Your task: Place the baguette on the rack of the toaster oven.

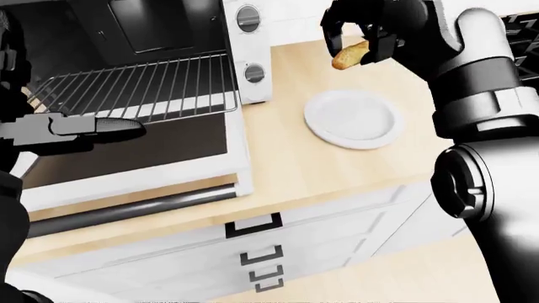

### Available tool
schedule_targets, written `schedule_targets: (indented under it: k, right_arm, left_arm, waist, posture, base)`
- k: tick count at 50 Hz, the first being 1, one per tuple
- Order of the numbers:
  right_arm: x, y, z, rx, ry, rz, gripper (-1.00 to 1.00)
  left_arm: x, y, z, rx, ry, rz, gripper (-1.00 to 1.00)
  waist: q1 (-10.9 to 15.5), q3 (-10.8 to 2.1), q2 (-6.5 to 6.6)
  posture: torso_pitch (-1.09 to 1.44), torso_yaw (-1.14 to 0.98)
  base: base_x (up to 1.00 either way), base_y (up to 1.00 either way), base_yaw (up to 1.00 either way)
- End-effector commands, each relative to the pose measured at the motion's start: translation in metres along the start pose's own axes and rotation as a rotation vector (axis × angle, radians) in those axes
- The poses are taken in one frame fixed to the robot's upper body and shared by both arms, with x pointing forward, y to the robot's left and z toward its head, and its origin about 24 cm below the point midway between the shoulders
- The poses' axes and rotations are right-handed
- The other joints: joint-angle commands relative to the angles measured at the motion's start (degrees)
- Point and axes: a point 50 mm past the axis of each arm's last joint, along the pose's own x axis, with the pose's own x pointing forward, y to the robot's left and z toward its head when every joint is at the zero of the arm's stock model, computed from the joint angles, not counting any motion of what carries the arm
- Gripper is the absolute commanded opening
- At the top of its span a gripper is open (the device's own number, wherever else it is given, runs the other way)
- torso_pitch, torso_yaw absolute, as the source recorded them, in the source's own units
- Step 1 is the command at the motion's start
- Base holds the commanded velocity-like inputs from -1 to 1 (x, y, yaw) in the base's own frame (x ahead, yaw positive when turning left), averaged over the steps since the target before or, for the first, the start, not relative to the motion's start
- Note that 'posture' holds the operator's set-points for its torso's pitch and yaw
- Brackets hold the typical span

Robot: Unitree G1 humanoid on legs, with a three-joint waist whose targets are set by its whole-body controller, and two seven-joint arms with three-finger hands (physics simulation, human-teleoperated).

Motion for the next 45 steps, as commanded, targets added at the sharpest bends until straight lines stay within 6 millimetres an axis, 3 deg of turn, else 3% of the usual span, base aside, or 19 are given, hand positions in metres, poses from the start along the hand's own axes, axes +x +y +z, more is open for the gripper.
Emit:
schedule_targets:
  k: [1, 20, 29, 45]
  right_arm:
    - [-0.017, -0.038, -0.001, 0.011, 0.019, -0.115, -0.76]
    - [-0.074, -0.076, 0.033, 0.018, -0.029, -0.209, -0.75]
    - [-0.085, -0.087, 0.046, 0.002, -0.047, -0.225, -0.75]
    - [-0.096, -0.097, 0.091, -0.01, -0.173, -0.239, -0.74]
  left_arm:
    - [0.0, 0.004, 0.011, 0.005, -0.063, 0.022, 1.0]
    - [0.0, 0.005, 0.014, 0.012, -0.068, 0.029, 1.0]
    - [0.0, 0.005, 0.012, 0.015, -0.065, 0.033, 1.0]
    - [-0.002, 0.007, 0.011, 0.021, -0.065, 0.04, 1.0]
  waist:
    - [0.1, -1.71, 0.04]
    - [3.8, -1.33, -0.45]
    - [6.2, -1.53, -0.47]
    - [11.7, -1.86, 0.21]
  posture:
    - [0.0, 0.08]
    - [0.0, 0.17]
    - [0.0, 0.22]
    - [0.0, 0.3]
  base:
    - [0.0, 0.0, 0.0]
    - [0.0, 0.0, 0.0]
    - [0.0, 0.0, 0.0]
    - [0.0, 0.0, 0.0]
